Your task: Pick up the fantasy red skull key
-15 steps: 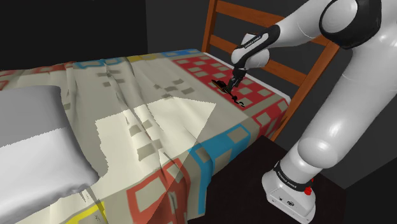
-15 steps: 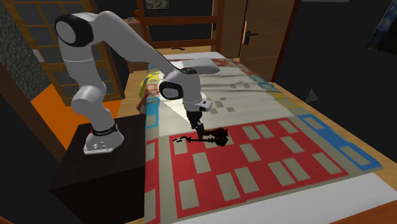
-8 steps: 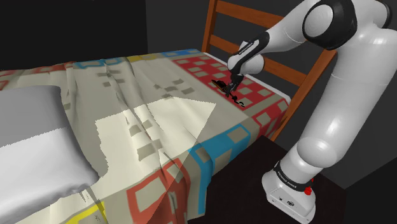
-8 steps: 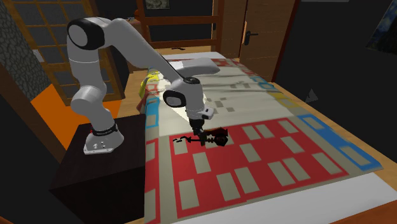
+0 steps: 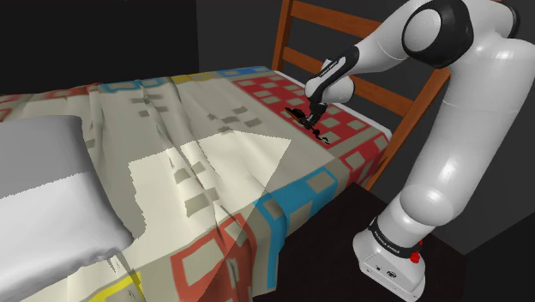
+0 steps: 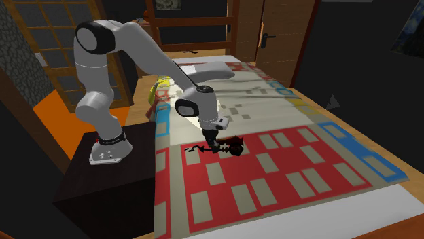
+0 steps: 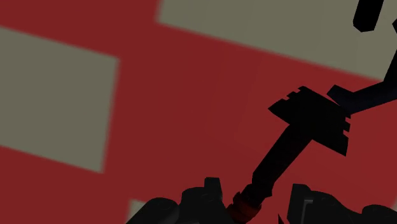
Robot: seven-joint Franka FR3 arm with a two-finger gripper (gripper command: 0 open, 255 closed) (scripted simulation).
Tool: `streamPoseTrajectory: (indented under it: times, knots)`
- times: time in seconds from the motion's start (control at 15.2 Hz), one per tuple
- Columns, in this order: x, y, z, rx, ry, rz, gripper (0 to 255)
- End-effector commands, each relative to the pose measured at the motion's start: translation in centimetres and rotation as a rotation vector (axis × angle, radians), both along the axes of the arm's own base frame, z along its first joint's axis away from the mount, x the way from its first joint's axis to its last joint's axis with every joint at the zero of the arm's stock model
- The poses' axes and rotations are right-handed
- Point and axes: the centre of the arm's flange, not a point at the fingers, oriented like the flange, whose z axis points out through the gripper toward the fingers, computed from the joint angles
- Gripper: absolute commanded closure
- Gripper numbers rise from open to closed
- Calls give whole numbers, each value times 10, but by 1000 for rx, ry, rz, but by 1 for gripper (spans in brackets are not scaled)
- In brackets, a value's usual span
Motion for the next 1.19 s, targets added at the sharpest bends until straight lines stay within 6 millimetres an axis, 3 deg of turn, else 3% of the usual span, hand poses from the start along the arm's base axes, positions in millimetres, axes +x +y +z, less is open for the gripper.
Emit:
streamPoseTrajectory:
  times: [0.0, 0.26, 1.12]
  knots:
    - [0, 0, -1, 0, 1, 0, 255]
    - [1, 0, 0, 0, 1, 1, 255]
    - [1, 0, 68, 0, 1, 1, 255]
